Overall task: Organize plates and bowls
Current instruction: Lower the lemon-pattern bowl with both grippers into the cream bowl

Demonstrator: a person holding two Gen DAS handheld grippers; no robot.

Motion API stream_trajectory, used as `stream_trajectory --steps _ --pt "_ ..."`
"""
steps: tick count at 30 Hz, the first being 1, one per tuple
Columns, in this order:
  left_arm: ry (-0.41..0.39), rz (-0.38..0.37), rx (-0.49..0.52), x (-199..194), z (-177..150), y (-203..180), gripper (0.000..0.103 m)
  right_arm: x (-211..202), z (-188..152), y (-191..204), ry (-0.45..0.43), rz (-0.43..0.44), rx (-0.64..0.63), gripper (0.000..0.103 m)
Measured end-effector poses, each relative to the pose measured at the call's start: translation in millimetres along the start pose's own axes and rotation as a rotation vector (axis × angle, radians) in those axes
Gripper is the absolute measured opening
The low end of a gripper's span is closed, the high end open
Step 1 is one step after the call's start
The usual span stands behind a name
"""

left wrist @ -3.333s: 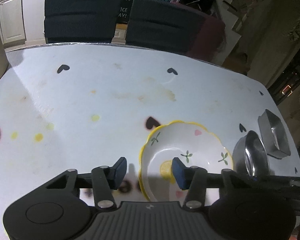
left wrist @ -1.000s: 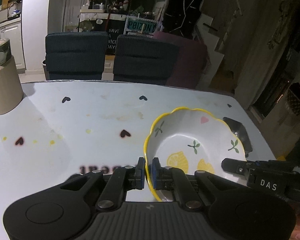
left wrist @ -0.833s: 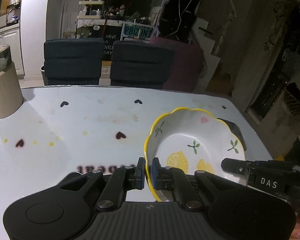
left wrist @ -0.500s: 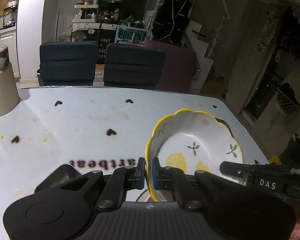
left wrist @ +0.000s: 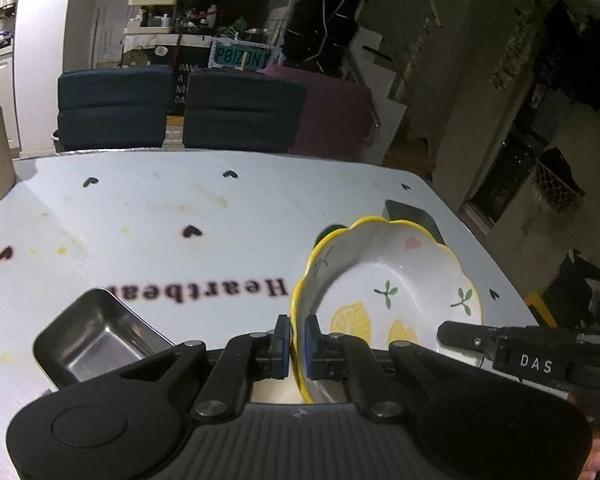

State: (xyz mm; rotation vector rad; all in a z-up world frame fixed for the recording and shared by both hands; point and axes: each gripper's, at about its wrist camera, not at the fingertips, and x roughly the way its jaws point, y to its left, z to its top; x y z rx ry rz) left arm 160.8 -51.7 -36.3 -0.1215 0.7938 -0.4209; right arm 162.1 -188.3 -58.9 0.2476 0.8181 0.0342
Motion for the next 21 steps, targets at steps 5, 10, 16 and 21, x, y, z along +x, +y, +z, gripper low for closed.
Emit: stream_trajectory --steps 5,10,16,21 --pt "0.035 -0.020 0.004 7.1 -10.5 1.1 0.007 0.3 -5.0 -6.0 0.023 -0.008 -0.014 0.009" --pt "0.074 -0.012 0.014 15.0 -20.9 1.6 0.007 5.5 -14.4 -7.2 0.061 -0.018 -0.041 0.009" --pt "0.111 0.008 0.039 24.9 -30.7 3.9 0.007 14.4 -19.3 -2.7 0.103 -0.031 -0.078 0.009" --pt "0.138 0.018 0.046 32.8 -38.6 6.8 0.007 23.5 -24.3 0.6 0.133 -0.048 -0.100 0.009"
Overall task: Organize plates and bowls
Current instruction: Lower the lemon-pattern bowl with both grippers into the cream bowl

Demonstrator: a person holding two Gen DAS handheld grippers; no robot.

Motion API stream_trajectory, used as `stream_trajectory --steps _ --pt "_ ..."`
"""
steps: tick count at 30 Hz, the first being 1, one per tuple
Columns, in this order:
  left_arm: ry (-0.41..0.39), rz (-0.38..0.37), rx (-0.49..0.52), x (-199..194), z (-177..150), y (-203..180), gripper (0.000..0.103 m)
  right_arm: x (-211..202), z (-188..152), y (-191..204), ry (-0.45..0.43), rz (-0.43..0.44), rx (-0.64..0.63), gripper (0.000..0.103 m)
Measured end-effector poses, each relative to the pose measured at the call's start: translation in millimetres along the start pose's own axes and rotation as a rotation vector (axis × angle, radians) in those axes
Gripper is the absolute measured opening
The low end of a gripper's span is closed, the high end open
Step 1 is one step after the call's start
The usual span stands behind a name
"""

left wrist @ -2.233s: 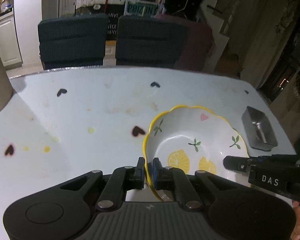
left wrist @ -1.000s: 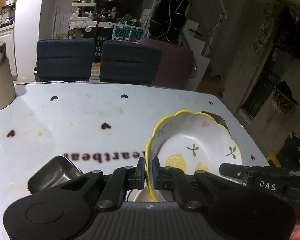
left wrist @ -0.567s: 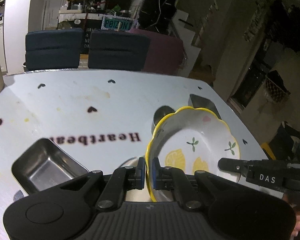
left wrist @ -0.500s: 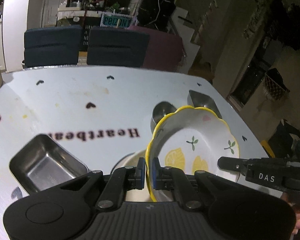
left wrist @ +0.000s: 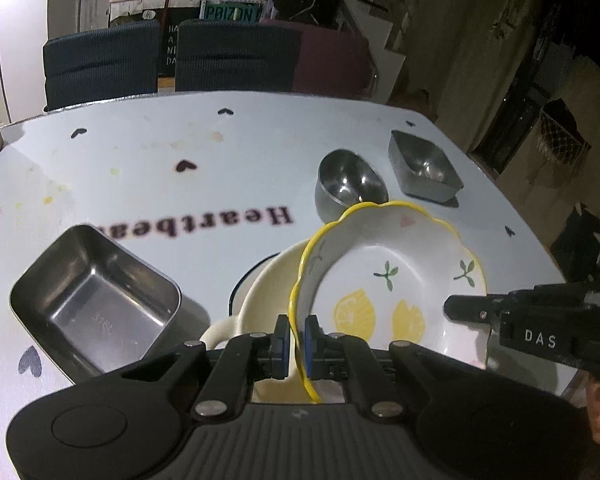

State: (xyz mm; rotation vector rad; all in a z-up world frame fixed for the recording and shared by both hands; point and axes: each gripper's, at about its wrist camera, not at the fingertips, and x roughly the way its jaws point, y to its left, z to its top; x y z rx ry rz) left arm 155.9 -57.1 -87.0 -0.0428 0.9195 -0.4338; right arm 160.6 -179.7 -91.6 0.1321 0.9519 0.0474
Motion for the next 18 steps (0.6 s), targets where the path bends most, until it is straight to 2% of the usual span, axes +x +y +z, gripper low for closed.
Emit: stream_trajectory --steps 18 --pt "0.016 0.018 0.003 7.5 -7.3 3.8 0.007 17.7 -2.1 3.4 0.037 -0.036 -0.029 0.009"
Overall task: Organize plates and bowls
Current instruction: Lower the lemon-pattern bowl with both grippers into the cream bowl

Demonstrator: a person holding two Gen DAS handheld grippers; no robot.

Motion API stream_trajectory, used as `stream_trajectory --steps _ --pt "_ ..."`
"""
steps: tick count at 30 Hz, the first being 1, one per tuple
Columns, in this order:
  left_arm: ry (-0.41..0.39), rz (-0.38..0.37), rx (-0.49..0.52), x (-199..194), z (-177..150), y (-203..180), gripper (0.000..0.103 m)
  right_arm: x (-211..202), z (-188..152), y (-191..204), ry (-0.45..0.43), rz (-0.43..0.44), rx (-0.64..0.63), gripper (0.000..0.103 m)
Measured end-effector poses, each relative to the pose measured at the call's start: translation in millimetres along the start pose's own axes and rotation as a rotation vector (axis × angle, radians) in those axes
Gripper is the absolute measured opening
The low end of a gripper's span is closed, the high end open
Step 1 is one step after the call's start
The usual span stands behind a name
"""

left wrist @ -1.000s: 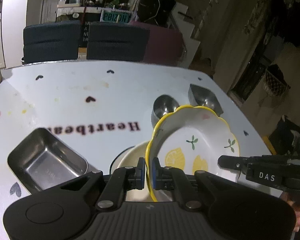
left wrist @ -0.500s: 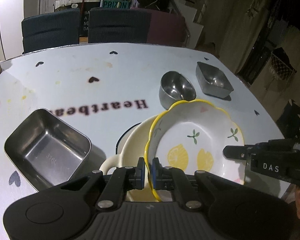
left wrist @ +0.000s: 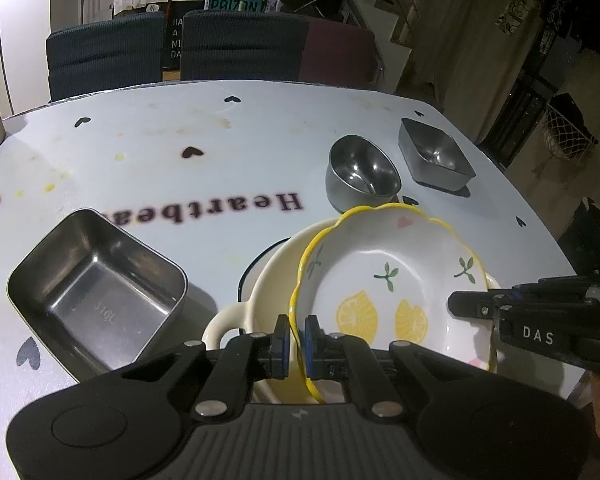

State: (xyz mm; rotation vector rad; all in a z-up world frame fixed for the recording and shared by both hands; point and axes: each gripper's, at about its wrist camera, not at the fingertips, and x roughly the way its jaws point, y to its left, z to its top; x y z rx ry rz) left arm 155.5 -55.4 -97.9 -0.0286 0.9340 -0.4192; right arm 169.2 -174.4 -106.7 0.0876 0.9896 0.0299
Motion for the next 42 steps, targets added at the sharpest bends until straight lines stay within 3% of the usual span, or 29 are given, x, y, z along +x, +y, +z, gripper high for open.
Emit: stream_trajectory --steps 42 --pt "0.035 -0.001 0.011 3.1 -1.1 2.2 0.010 16.1 3.2 6.8 0.054 -0.031 0.007 0.012"
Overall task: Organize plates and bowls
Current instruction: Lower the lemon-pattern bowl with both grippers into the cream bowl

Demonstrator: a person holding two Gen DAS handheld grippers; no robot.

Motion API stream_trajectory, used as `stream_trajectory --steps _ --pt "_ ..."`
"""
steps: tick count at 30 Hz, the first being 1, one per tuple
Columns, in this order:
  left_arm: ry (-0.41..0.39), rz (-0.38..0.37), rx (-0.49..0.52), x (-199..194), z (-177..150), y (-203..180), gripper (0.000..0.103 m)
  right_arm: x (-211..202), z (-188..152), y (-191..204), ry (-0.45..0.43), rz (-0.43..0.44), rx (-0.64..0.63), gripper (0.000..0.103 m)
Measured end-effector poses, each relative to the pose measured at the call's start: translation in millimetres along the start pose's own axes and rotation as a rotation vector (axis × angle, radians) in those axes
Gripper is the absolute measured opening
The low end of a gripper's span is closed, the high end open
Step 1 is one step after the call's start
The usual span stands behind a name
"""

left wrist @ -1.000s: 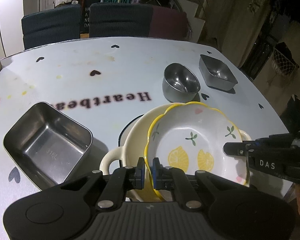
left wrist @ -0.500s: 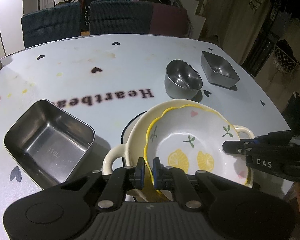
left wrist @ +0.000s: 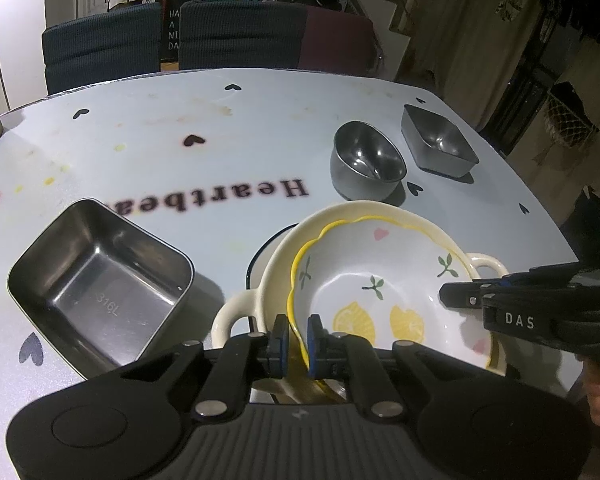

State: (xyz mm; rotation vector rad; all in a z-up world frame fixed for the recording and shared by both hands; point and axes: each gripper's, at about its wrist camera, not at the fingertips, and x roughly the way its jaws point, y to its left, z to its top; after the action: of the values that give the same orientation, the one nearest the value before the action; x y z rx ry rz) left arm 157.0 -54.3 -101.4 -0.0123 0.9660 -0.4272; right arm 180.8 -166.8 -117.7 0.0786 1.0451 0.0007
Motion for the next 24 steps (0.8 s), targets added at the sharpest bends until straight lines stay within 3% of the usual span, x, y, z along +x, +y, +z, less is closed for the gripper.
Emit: stream_trajectory --steps 9,11,24 --pt "0.007 -0.010 0.026 -0.5 0.2 -0.5 0.013 3.4 2.7 -2.2 0.023 0.029 0.013 0.023" --pt "0.007 -0.016 0.025 -1.0 -0.2 0.0 0.018 2.6 2.5 -1.9 0.025 0.030 0.016 0.024" --pt "-0.004 -0.022 0.028 -5.5 -0.6 -0.2 0.021 -17.2 3.5 -8.6 -0.031 0.031 0.051 0.025"
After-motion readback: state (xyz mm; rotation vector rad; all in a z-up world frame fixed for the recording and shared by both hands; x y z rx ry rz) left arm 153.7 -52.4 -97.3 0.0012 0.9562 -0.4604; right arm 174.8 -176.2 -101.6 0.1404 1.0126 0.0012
